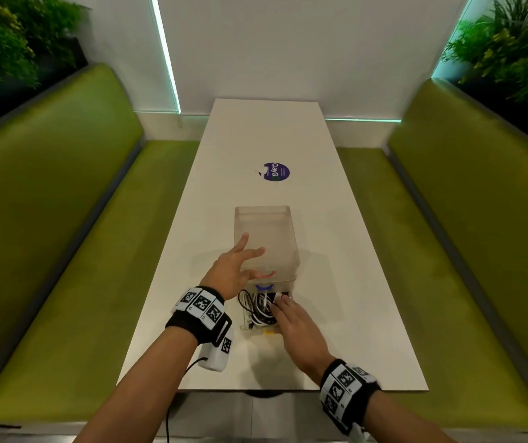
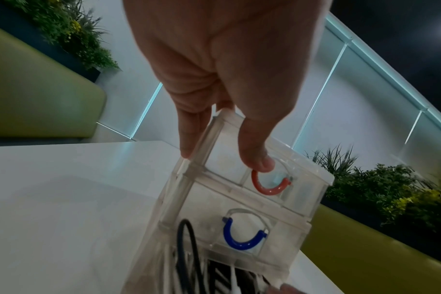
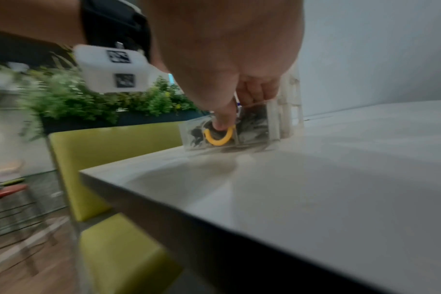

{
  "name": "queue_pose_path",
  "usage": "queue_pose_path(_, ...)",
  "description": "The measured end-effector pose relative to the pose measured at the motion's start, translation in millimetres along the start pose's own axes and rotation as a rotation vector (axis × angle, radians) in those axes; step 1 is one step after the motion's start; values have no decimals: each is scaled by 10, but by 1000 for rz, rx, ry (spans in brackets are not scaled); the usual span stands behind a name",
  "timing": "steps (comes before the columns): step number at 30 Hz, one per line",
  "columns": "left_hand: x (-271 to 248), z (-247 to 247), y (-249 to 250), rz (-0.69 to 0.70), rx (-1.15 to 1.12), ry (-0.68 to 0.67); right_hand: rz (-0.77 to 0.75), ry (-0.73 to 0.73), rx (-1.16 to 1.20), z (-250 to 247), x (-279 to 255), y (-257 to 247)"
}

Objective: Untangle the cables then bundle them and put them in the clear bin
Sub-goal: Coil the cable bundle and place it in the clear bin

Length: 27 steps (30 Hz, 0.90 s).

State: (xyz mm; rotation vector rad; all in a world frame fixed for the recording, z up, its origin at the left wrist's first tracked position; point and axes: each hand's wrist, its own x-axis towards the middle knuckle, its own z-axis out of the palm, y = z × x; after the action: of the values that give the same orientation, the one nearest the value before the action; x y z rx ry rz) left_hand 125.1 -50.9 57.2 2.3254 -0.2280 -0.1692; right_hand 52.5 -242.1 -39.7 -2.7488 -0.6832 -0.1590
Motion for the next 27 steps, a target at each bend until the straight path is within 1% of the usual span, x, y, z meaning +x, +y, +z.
queue_pose_path(2, -5, -14, 13, -4, -8, -8, 24, -12, 33, -38, 75, 43)
queue_pose_path(3, -7, -20, 20, -8, -11, -11, 81, -36, 81, -85, 114, 40)
queue_pose_path(4, -10, -24, 24, -10, -14, -14, 103, -25, 49, -126, 115, 30)
queue_pose_path(6, -17, -27, 36, -16, -14, -12, 75, 64, -2, -142, 143, 3)
queue_pose_path(7, -20, -28, 42, -19, -10, -11, 15, 48, -57, -79, 144, 5)
queue_pose_path(8, -20, -26, 42, -21, -7, -11, 3, 6, -29, -16, 135, 38)
queue_pose_path(9, -21, -22, 43, -21, -4, -13, 36, -15, 14, -8, 127, 46)
queue_pose_path(10, -21, -23, 44, -18, 0, -14, 69, 5, 46, -13, 134, 70)
queue_pose_path(11, -23, -26, 45, -15, 6, -16, 48, 26, 24, -24, 142, 90)
queue_pose_path(14, -19, -35, 38, -11, 15, -17, 19, 4, 73, -34, 154, 70)
queue_pose_path(18, -14, -30, 29, -8, 22, -19, -14, 14, -11, -39, 123, 133)
queue_pose_path(20, -8, -27, 34, -11, 30, -22, -3, -20, -76, -88, 129, 122)
queue_pose_path(23, -18, -24, 41, -13, 27, -26, 48, 15, -127, -167, 183, -121)
queue_pose_path(25, -29, -28, 47, -15, 20, -19, -26, 61, -50, -173, 255, -362)
queue_pose_path(27, -27, -34, 68, -29, 6, -13, -196, 88, -22, -129, 379, -505)
